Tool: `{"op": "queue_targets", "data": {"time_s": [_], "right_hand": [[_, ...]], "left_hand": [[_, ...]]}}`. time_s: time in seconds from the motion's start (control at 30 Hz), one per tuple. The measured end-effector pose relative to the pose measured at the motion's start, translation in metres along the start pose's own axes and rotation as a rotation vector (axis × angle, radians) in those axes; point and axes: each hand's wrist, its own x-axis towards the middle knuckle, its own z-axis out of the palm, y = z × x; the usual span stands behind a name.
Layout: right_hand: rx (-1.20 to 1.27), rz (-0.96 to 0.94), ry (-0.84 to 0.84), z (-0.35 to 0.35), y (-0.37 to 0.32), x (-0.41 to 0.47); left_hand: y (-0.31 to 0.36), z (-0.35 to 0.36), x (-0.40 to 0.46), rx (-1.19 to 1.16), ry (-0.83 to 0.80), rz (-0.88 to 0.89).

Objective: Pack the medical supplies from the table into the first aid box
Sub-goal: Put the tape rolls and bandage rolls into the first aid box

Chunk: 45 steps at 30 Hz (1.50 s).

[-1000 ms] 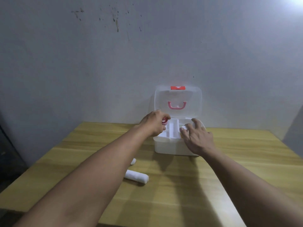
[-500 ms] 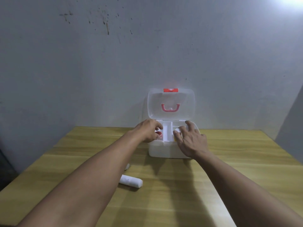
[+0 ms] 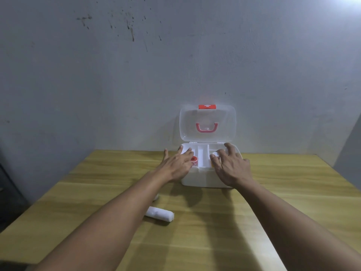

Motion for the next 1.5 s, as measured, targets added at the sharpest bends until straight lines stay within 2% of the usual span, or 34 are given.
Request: {"op": "queue_targets", "data": {"time_s": [0.13, 0.27, 0.43, 0.57, 0.63, 0.8, 0.97, 1.13, 1.33, 1.43, 1.5], "right_hand": [[0.002, -0.001, 0.004, 0.000, 0.000, 0.000], [-0.005, -0.007, 0.004, 0.000, -0.001, 0.001], [-0.001, -0.002, 0.000, 0.000, -0.001, 0.000], [-0.004, 0.001, 0.004, 0.000, -0.001, 0.000], [-0.008, 0.003, 0.007, 0.000, -0.001, 0.000], [-0.007, 0.002, 0.002, 0.000, -0.001, 0.000], [-0.012, -0.006, 0.005, -0.001, -0.002, 0.000], [-0.015, 0.000, 0.009, -0.001, -0.002, -0.001], [-0.022, 0.000, 0.009, 0.001, -0.001, 0.000], [-0.025, 0.006, 0.008, 0.001, -0.001, 0.000], [-0.025, 0.006, 0.007, 0.002, -0.001, 0.001]], "left_hand": [[-0.009, 0.003, 0.004, -0.125, 0.282, -0.107], [-0.012, 0.006, 0.006, -0.243, 0.388, -0.192], [-0.006, 0.005, 0.010, -0.253, 0.399, -0.184], [0.000, -0.001, 0.016, -0.234, 0.329, -0.136], [0.002, -0.002, 0.019, -0.223, 0.299, -0.168], [0.000, 0.002, 0.020, -0.222, 0.362, -0.289], [0.001, 0.002, 0.015, -0.200, 0.333, -0.282], [-0.001, 0.002, 0.016, -0.216, 0.413, -0.332], [0.000, 0.001, 0.022, -0.162, 0.339, -0.317], [-0.003, 0.005, 0.024, -0.153, 0.412, -0.327], [-0.004, 0.007, 0.021, -0.178, 0.501, -0.273]]}}
